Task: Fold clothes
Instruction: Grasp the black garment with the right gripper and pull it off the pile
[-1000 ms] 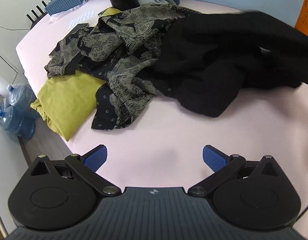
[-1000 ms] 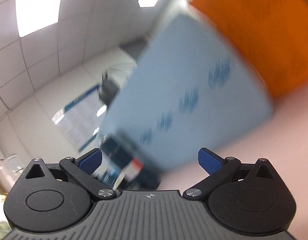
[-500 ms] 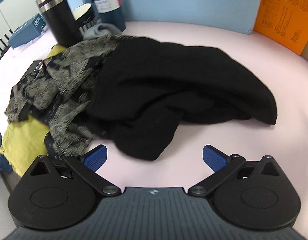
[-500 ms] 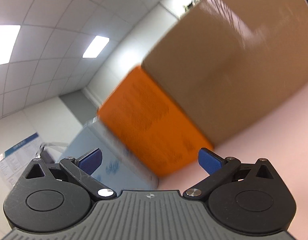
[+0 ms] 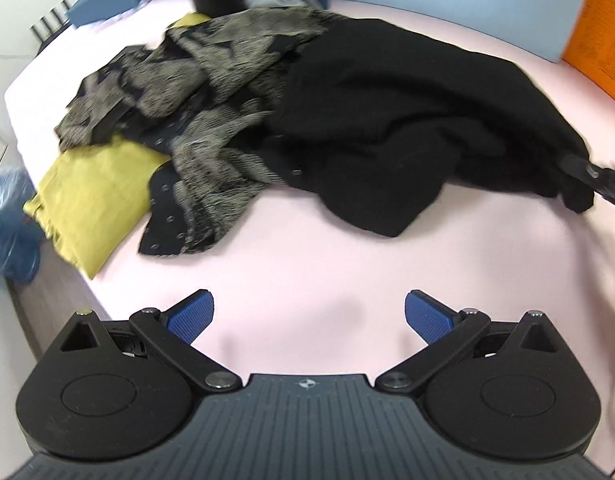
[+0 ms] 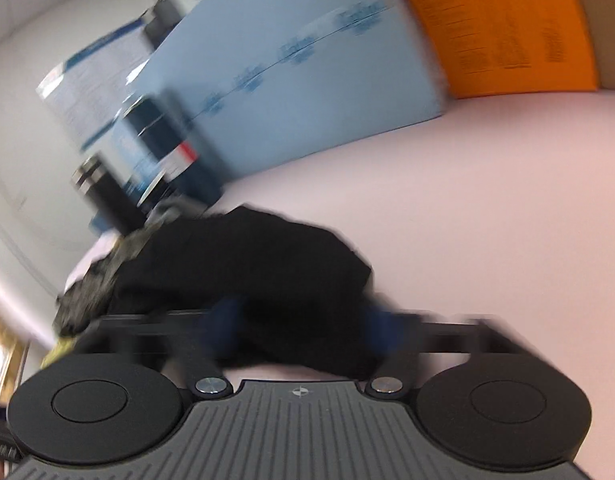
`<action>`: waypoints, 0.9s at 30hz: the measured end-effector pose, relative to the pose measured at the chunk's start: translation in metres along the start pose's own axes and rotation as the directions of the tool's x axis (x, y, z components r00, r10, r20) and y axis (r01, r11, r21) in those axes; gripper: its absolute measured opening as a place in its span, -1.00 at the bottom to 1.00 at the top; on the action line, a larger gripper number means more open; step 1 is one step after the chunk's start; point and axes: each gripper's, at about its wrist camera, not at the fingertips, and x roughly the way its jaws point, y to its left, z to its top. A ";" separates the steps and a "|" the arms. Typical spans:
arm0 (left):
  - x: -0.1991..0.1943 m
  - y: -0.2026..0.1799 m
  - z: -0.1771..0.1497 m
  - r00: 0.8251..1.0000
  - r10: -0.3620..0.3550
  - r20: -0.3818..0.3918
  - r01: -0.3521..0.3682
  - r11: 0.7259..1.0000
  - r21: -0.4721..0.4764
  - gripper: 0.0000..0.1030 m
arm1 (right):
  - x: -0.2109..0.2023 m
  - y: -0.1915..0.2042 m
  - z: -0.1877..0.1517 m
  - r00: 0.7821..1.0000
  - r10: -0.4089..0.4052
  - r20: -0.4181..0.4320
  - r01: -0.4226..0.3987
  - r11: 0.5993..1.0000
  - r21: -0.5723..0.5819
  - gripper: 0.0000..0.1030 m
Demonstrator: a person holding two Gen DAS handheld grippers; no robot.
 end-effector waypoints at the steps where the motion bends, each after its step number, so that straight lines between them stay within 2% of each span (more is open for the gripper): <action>1: -0.001 0.000 0.002 1.000 -0.002 0.008 0.002 1.000 -0.004 0.99 | -0.004 -0.001 0.005 1.000 0.009 0.003 -0.009 1.000 0.011 -0.89; 3: -0.005 -0.003 0.008 0.999 -0.009 0.033 0.009 1.000 -0.002 0.99 | -0.029 -0.012 0.025 0.991 0.029 0.133 -0.040 0.996 0.085 -0.89; 5: -0.008 -0.010 0.012 0.998 -0.020 0.056 0.020 1.000 0.015 0.99 | -0.066 -0.020 0.046 0.962 0.014 0.271 -0.052 0.990 0.134 -0.89; 7: -0.010 -0.018 0.017 0.997 -0.033 0.075 0.031 0.999 0.035 0.99 | -0.117 -0.028 0.062 0.908 -0.004 0.419 -0.065 0.986 0.151 -0.89; 9: -0.011 -0.027 0.021 0.995 -0.047 0.088 0.042 0.997 0.058 0.99 | -0.171 -0.039 0.073 0.837 -0.029 0.546 -0.073 0.984 0.163 -0.89; 11: -0.008 -0.039 0.025 0.995 -0.059 0.081 0.051 0.995 0.091 0.99 | -0.215 -0.048 0.081 0.772 -0.065 0.632 -0.058 0.983 0.173 -0.89; 13: -0.007 -0.052 0.026 0.995 -0.072 0.075 0.062 0.990 0.125 0.99 | -0.248 -0.054 0.089 0.727 -0.085 0.682 -0.052 0.983 0.178 -0.89; 15: -0.006 -0.065 0.026 0.994 -0.086 0.068 0.075 0.985 0.157 0.99 | -0.269 -0.055 0.099 0.700 -0.067 0.711 -0.053 0.988 0.145 -0.89; 19: -0.006 -0.094 0.024 0.993 -0.098 0.059 0.081 0.965 0.248 0.99 | -0.274 -0.058 0.123 0.713 -0.036 0.700 -0.041 0.995 0.093 -0.88; 23: -0.005 -0.110 0.017 0.993 -0.104 0.052 0.084 0.949 0.303 0.99 | -0.240 -0.087 0.159 0.750 -0.107 0.653 0.001 0.987 0.161 -0.82; 24: -0.005 -0.112 0.015 0.993 -0.108 0.045 0.089 0.947 0.307 0.99 | -0.228 -0.093 0.169 0.755 -0.139 0.641 0.028 0.983 0.180 -0.74; 25: -0.004 -0.114 0.013 0.993 -0.114 0.038 0.097 0.946 0.309 0.99 | -0.220 -0.099 0.177 0.761 -0.170 0.626 0.068 0.981 0.184 -0.60; 26: -0.003 -0.116 0.011 0.992 -0.123 0.031 0.108 0.944 0.313 0.99 | -0.213 -0.100 0.183 0.770 -0.203 0.605 0.128 0.978 0.165 0.09; 27: -0.003 -0.118 0.008 0.990 -0.138 0.028 0.122 0.939 0.321 0.99 | -0.207 -0.097 0.185 0.766 -0.249 0.592 0.211 0.968 0.134 0.52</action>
